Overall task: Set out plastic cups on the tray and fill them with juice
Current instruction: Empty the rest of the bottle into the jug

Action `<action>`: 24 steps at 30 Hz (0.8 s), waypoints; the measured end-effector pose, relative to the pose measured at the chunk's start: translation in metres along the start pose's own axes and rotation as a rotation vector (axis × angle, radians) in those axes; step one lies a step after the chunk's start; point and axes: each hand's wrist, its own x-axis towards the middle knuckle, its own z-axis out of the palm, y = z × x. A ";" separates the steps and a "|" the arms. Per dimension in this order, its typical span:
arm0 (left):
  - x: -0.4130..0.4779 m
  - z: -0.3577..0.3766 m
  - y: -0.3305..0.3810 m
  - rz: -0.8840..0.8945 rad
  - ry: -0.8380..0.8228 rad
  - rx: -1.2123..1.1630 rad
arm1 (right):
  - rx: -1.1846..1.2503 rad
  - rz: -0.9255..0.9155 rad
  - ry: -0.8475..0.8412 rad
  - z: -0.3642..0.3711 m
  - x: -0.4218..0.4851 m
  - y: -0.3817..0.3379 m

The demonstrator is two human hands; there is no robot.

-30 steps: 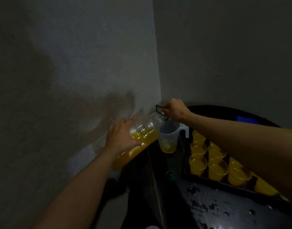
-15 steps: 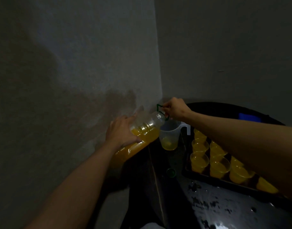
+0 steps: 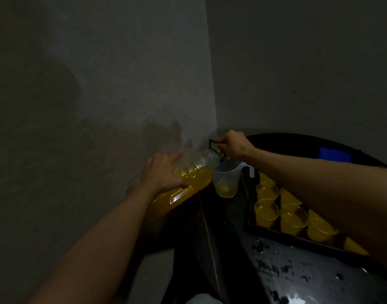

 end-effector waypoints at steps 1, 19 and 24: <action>0.000 -0.001 0.000 -0.003 -0.004 0.000 | 0.003 0.002 0.000 0.000 0.001 0.000; 0.006 -0.013 0.009 -0.031 -0.027 0.048 | 0.070 0.037 0.006 -0.001 0.002 0.005; 0.008 -0.016 0.006 -0.029 -0.031 0.033 | 0.113 0.047 0.007 0.002 0.003 0.005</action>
